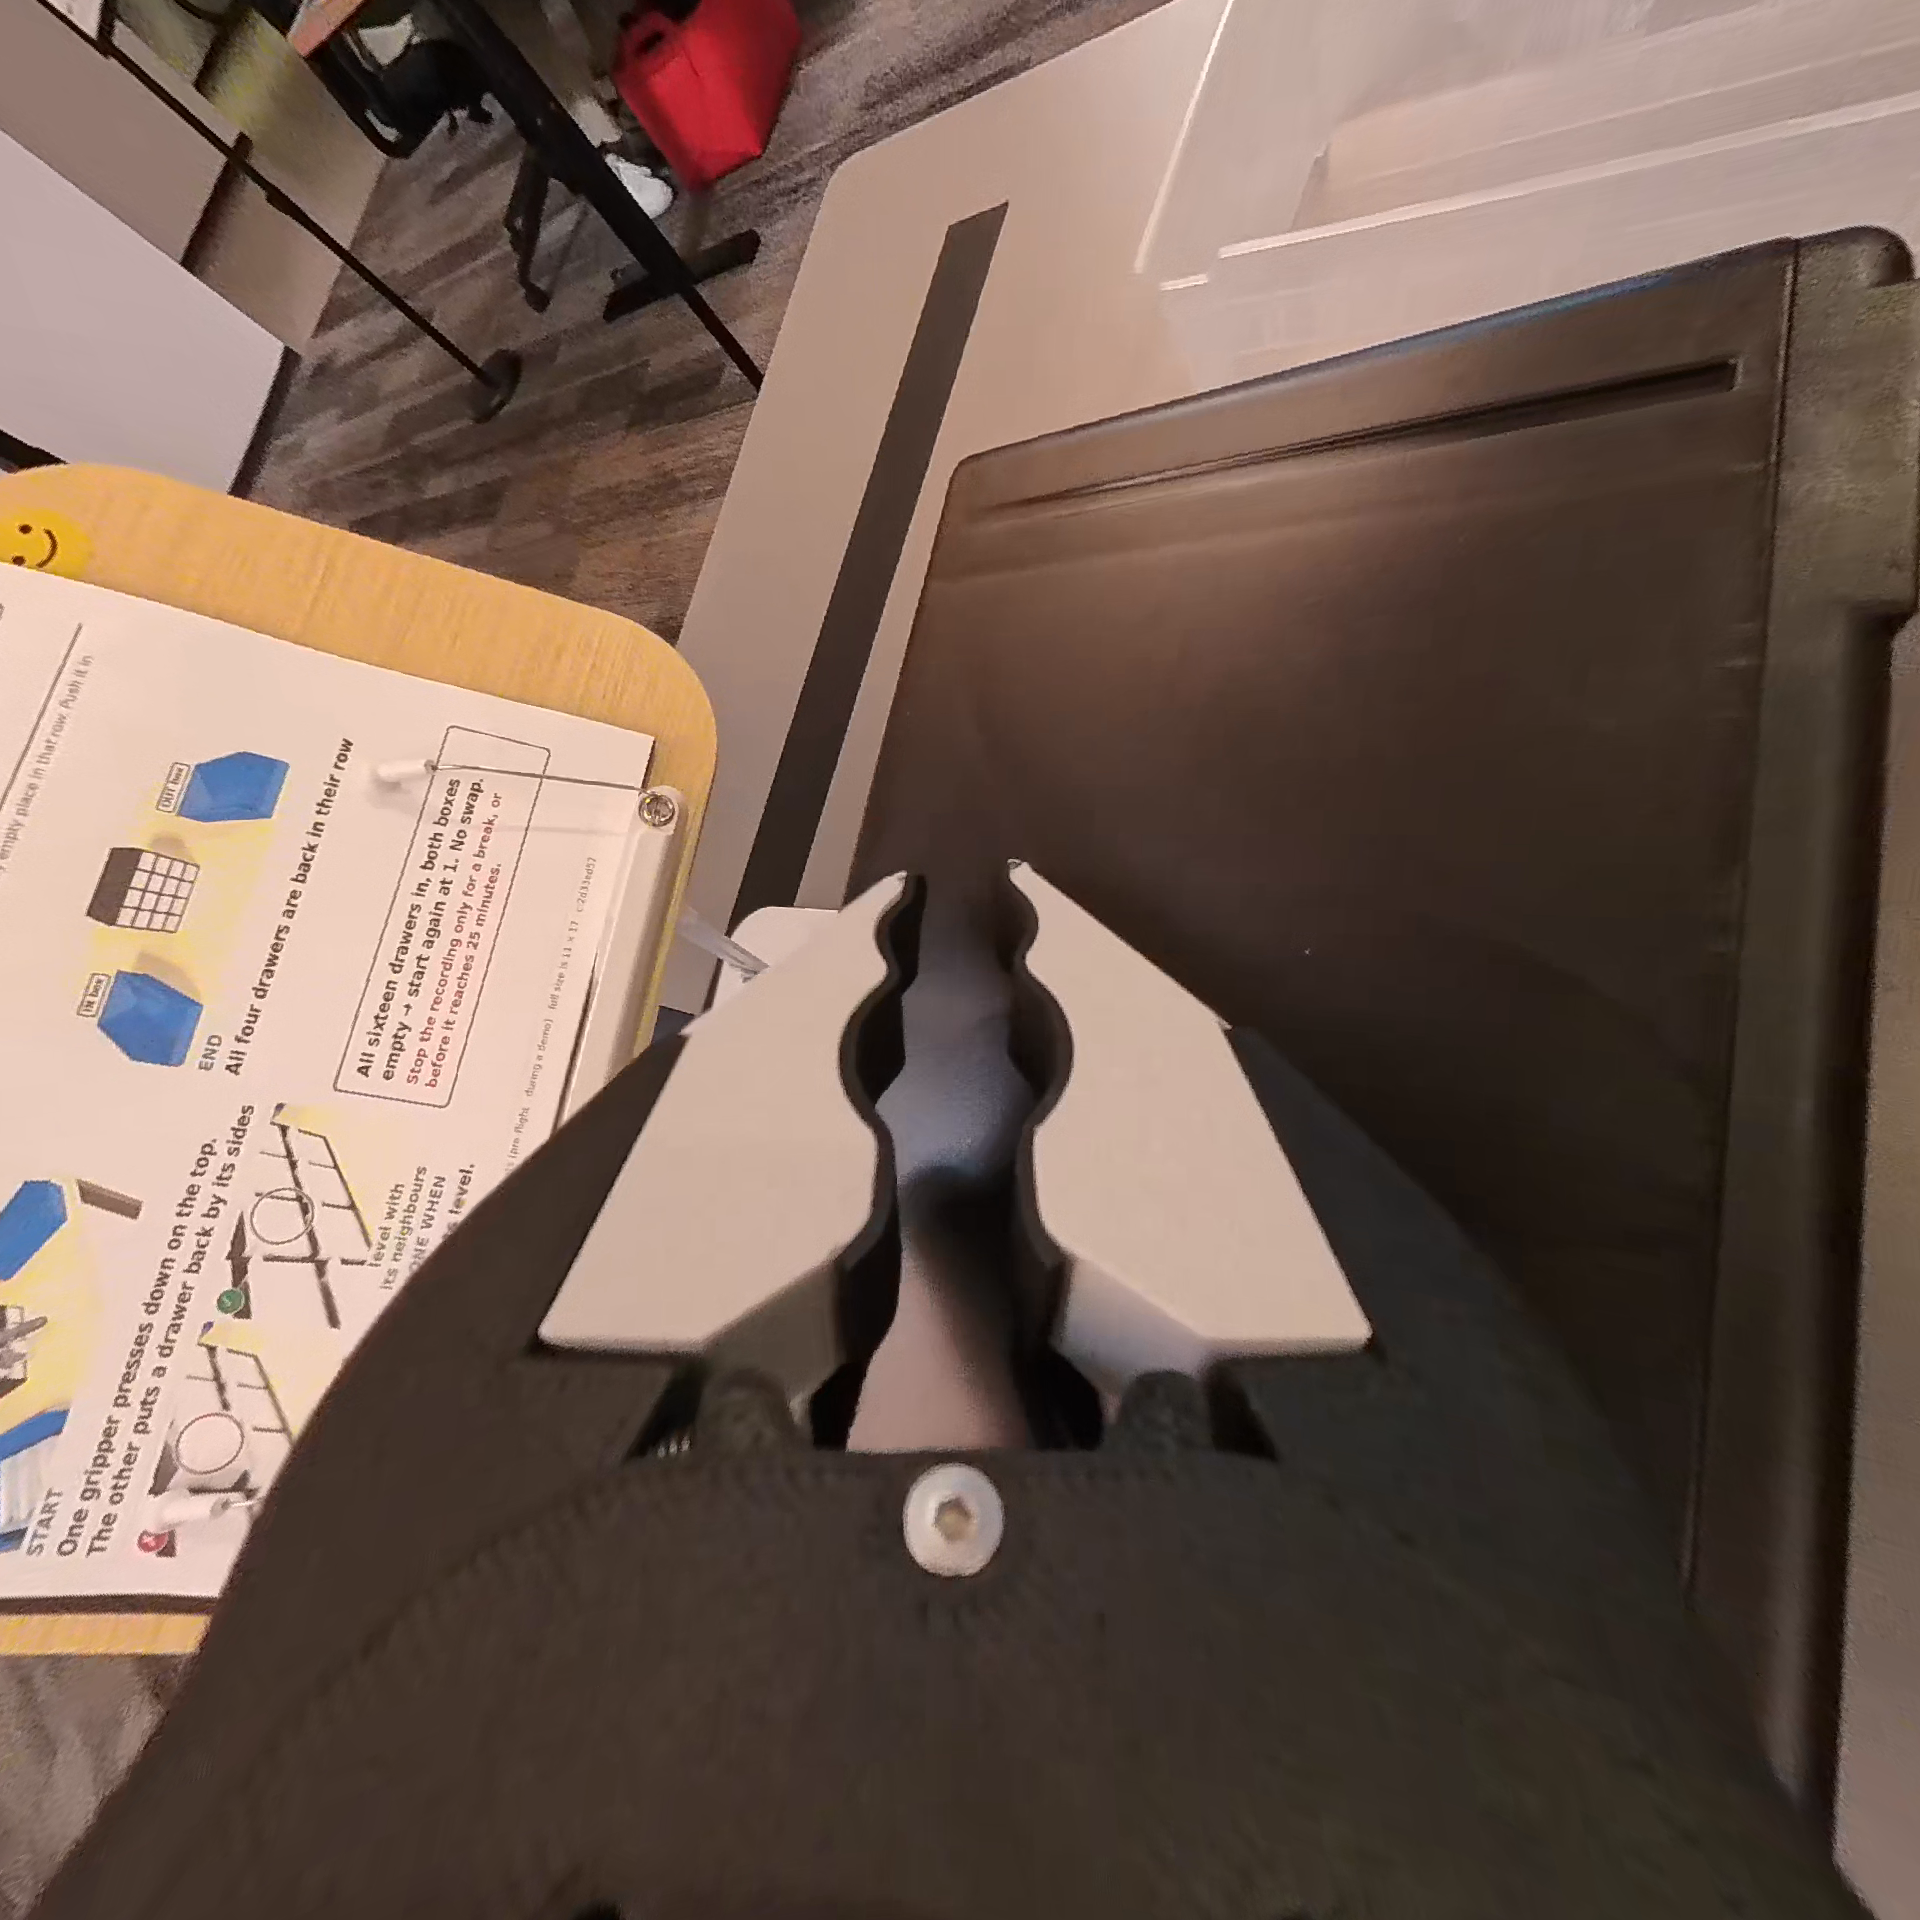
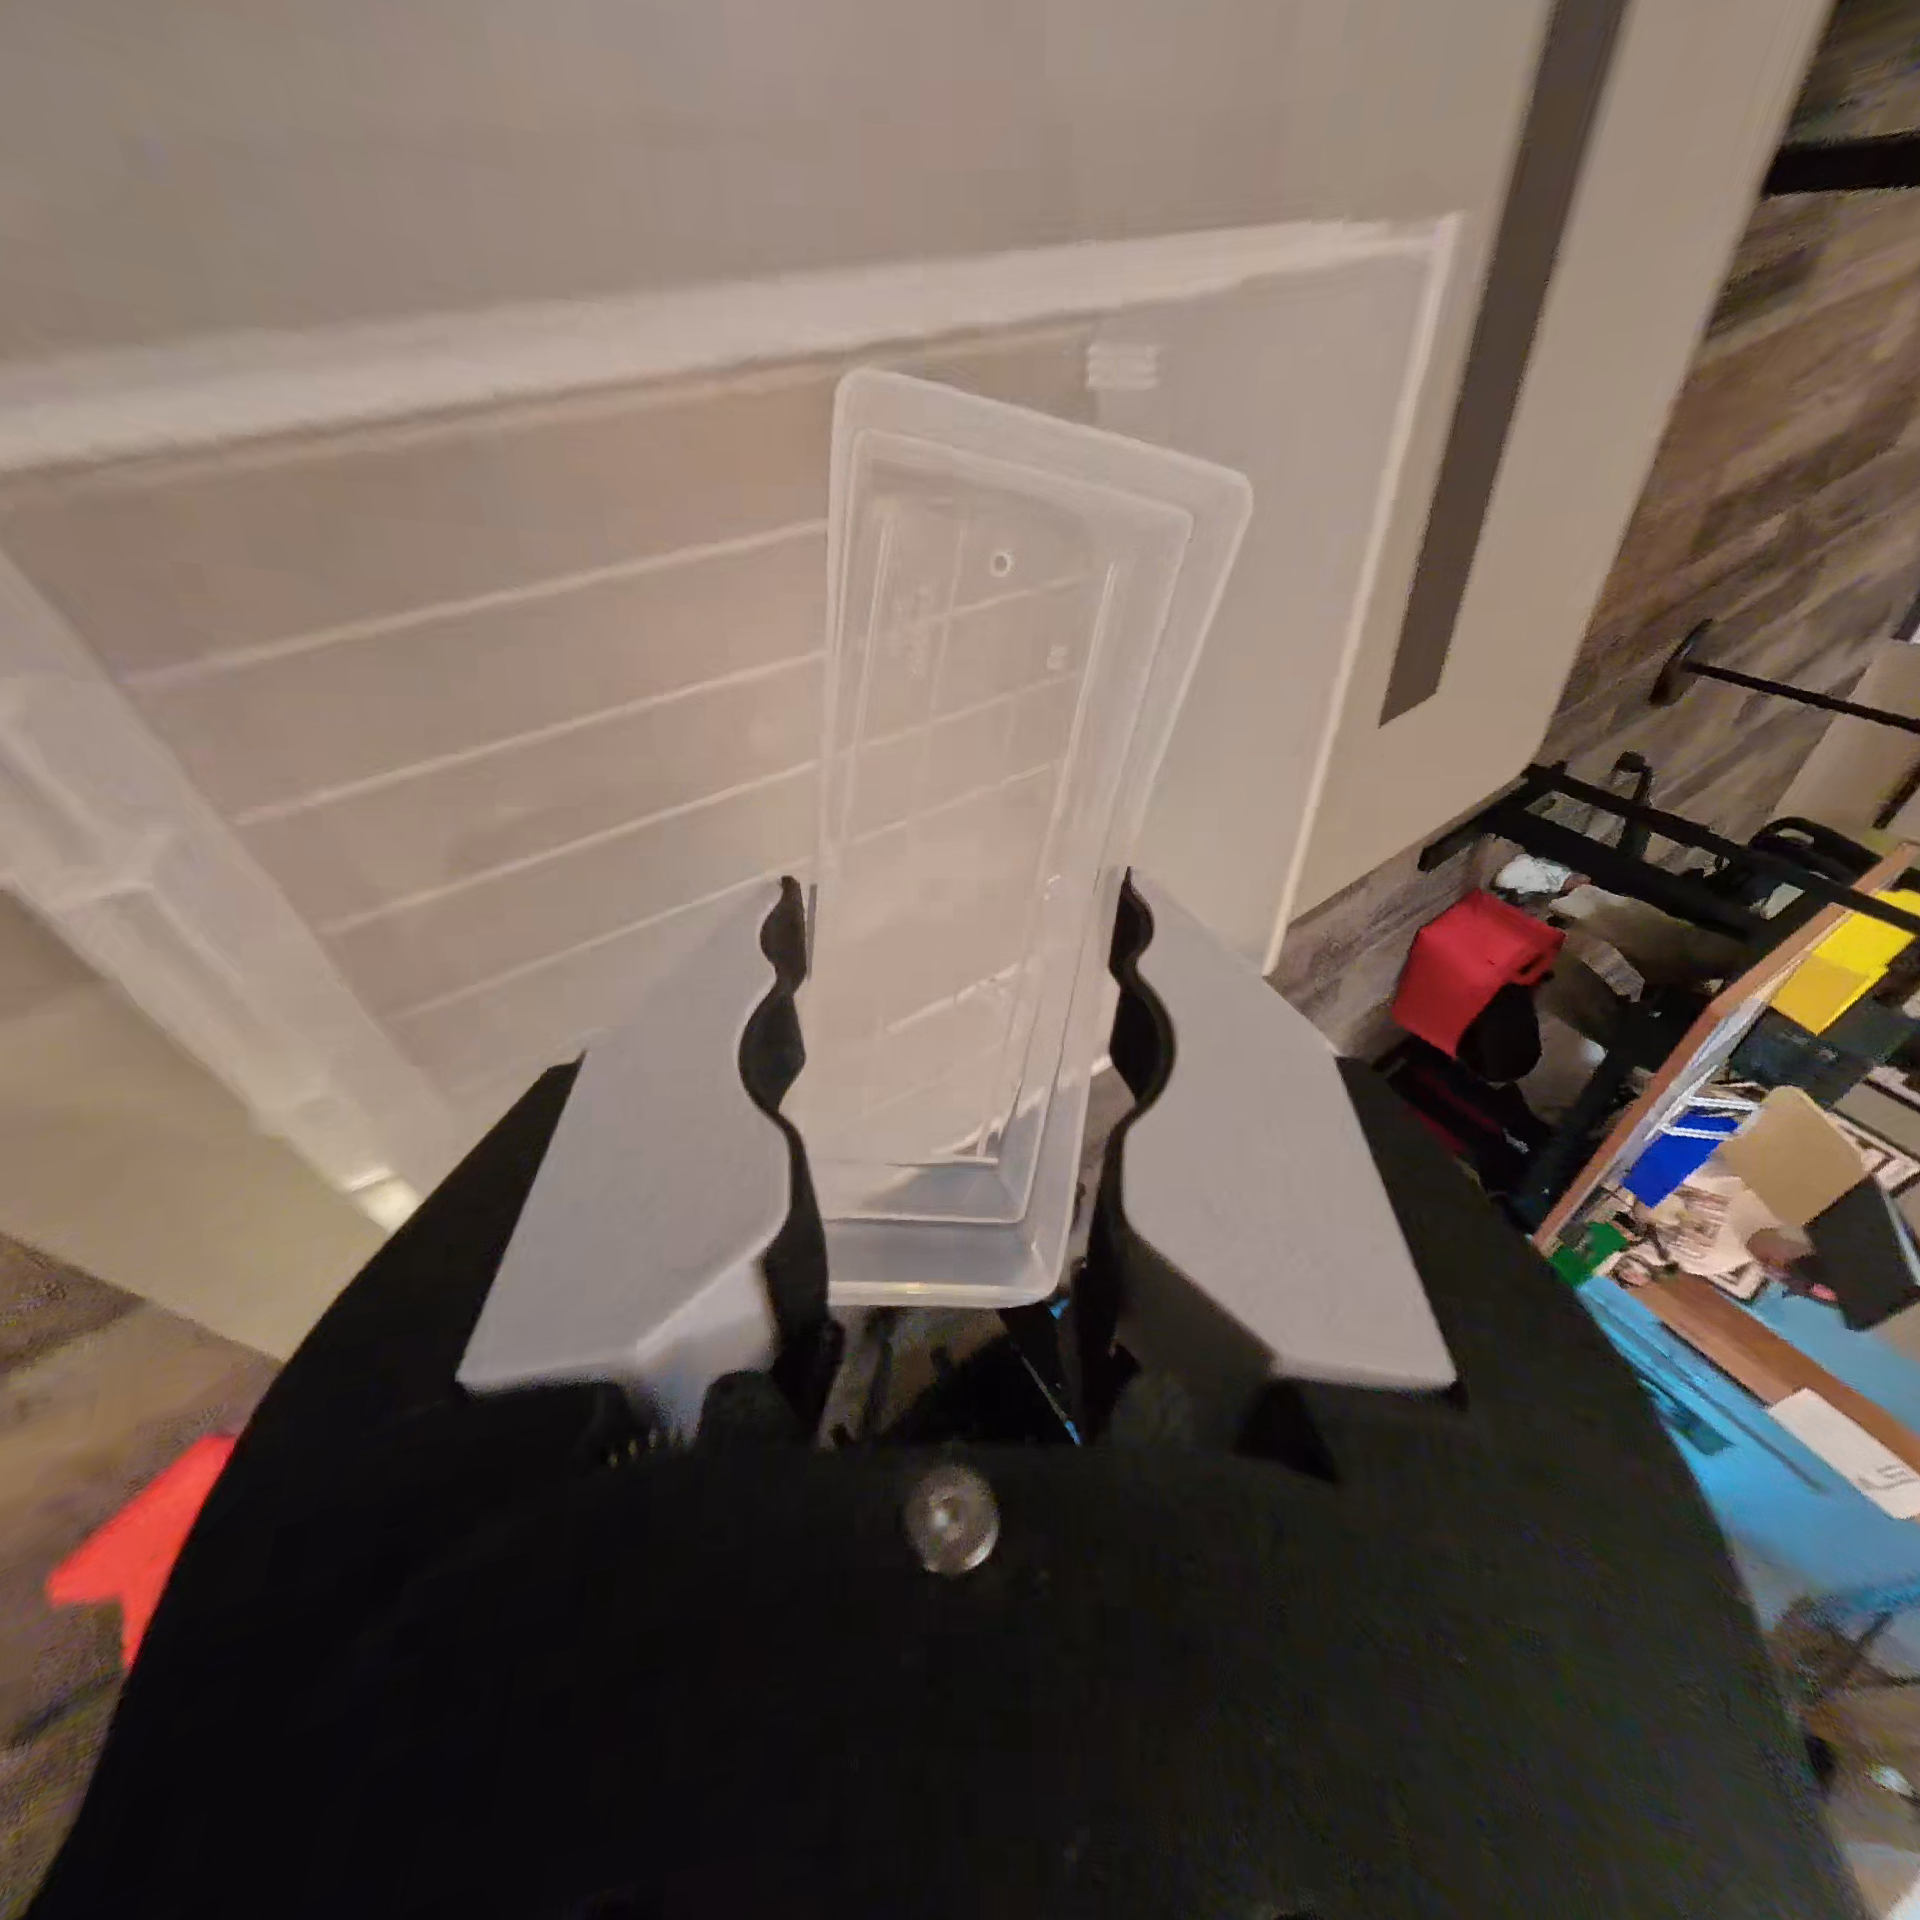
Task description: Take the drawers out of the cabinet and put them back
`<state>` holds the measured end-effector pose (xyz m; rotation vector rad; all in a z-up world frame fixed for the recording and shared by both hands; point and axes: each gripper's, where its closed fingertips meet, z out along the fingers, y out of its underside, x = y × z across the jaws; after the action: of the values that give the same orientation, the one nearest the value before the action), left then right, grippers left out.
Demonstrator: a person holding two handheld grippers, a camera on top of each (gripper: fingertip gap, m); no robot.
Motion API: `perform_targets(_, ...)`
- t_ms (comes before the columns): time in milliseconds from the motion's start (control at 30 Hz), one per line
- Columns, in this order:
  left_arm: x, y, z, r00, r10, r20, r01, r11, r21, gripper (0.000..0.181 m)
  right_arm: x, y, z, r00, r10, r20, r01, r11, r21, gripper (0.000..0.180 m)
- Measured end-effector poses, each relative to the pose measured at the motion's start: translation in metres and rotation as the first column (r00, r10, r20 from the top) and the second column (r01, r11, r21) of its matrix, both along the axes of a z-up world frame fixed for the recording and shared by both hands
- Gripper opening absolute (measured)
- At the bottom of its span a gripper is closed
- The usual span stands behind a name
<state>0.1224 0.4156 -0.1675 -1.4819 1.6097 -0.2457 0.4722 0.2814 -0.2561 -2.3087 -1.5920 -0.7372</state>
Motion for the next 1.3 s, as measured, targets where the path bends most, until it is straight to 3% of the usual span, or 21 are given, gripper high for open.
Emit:
perform_targets(33,0.0,0.0,0.0,1.0,0.002,-0.001,-0.002,1.0,0.007,0.012,0.007,0.006,-0.012,1.0,0.007,0.028,-0.007,0.999,-0.031,0.058)
perform_targets(267,0.0,0.001,0.0,1.0,0.01,-0.003,-0.009,1.0,0.028,0.01,0.026,0.038,-0.085,0.994,0.078,0.082,-0.064,0.986,-0.153,0.061)
perform_targets(400,0.0,0.002,0.0,1.0,0.014,-0.004,-0.014,1.0,0.028,0.01,0.041,0.059,-0.104,0.991,0.044,0.127,-0.029,0.992,-0.12,0.068)
perform_targets(467,-0.001,0.002,0.0,1.0,0.016,-0.006,-0.016,0.999,0.028,0.009,0.054,0.073,-0.102,0.98,0.015,0.197,-0.005,0.999,-0.052,0.091)
perform_targets(500,0.0,0.002,0.0,1.0,0.015,-0.006,-0.015,0.999,0.028,0.009,0.058,0.077,-0.099,0.976,0.0,0.219,0.005,1.0,-0.026,0.094)
perform_targets(667,-0.001,0.003,0.0,1.0,0.02,-0.008,-0.019,0.999,0.029,0.008,0.059,0.078,-0.05,0.973,-0.106,0.203,0.078,0.987,0.141,0.072)
perform_targets(767,-0.001,0.003,0.0,1.0,0.021,-0.007,-0.02,0.999,0.03,0.008,0.013,0.067,0.012,0.996,-0.073,0.044,0.054,0.939,0.339,0.044)
perform_targets(833,-0.001,0.003,0.0,1.0,0.022,-0.007,-0.021,0.999,0.034,0.008,-0.053,0.047,0.053,0.993,0.093,-0.068,-0.051,0.886,0.461,0.038)
perform_targets(933,-0.001,0.003,0.0,1.0,0.023,-0.008,-0.023,0.999,0.04,0.008,-0.174,-0.002,0.081,0.902,0.417,-0.113,-0.285,0.771,0.57,0.036)
perform_targets(1000,-0.001,0.004,0.0,1.0,0.026,-0.01,-0.025,0.998,0.049,0.007,-0.239,-0.029,0.075,0.828,0.553,-0.093,-0.393,0.69,0.609,0.037)
perform_targets(1067,-0.001,0.004,0.0,1.0,0.028,-0.011,-0.027,0.998,0.057,0.007,-0.277,-0.035,0.057,0.8,0.6,0.019,-0.476,0.616,0.628,0.038)
perform_targets(1233,-0.002,0.004,0.0,0.999,0.033,-0.015,-0.033,0.998,0.061,0.006,-0.306,-0.003,0.017,0.797,0.567,0.207,-0.534,0.503,0.679,0.036)
perform_targets(1300,-0.002,0.005,-0.001,0.999,0.037,-0.013,-0.036,0.998,0.045,0.006,-0.306,0.011,0.008,0.798,0.549,0.248,-0.546,0.483,0.684,0.025)
